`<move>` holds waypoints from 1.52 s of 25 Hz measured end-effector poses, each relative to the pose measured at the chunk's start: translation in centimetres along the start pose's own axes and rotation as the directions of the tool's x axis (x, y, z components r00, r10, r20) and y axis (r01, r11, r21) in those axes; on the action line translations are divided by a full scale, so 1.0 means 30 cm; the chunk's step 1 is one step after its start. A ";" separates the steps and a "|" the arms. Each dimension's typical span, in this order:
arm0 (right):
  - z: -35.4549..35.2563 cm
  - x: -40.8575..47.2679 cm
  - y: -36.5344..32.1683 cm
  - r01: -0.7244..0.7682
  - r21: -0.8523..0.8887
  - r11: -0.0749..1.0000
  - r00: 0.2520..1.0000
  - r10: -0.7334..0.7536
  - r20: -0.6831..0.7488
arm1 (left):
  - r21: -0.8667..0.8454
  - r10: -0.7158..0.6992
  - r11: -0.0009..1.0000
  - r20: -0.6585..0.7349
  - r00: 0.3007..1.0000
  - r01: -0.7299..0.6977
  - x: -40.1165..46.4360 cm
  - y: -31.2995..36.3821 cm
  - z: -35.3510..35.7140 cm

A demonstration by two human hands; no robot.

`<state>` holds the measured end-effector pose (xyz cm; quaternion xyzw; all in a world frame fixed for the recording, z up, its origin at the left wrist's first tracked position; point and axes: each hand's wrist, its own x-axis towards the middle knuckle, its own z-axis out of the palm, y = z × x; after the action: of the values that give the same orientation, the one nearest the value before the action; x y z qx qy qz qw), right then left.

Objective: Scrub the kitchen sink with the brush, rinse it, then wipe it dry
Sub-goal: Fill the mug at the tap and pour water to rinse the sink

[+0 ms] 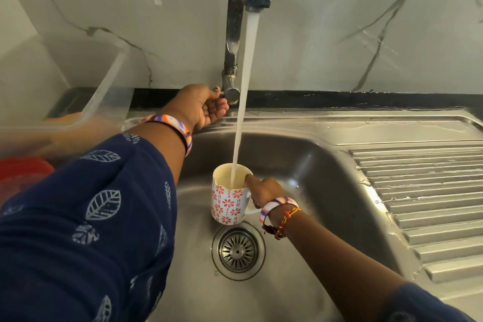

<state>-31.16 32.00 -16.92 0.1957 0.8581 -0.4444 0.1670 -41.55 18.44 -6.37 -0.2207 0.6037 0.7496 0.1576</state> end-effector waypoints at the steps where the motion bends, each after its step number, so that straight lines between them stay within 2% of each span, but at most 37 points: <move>1: -0.001 -0.006 -0.003 0.004 0.022 1.000 1.000 -0.004 -0.010 | -0.001 0.000 1.000 0.000 1.000 0.000 0.002 -0.002 -0.001; 6: -0.020 -0.051 -0.035 0.069 0.020 0.997 0.998 -0.069 -0.011 | 0.010 0.012 1.000 -0.010 1.000 -0.012 -0.002 -0.006 0.003; 15: -0.031 -0.085 -0.083 0.072 0.103 0.992 0.997 -0.071 -0.014 | 0.093 0.042 0.995 -0.071 0.997 -0.035 -0.015 0.008 0.040; 30: -0.102 -0.090 -0.127 0.103 0.219 0.970 0.994 -0.092 -0.060 | 0.047 0.031 0.998 -0.029 0.999 -0.029 -0.012 0.011 0.010; 38: -0.131 -0.099 -0.147 0.129 0.260 0.957 0.991 -0.117 -0.062 | 0.114 0.053 0.992 -0.049 0.997 -0.047 -0.029 0.009 0.053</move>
<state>-31.16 32.37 -10.32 0.1725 0.8055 -0.5595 0.0920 -41.17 19.96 -5.40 -0.2158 0.6543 0.7121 0.1354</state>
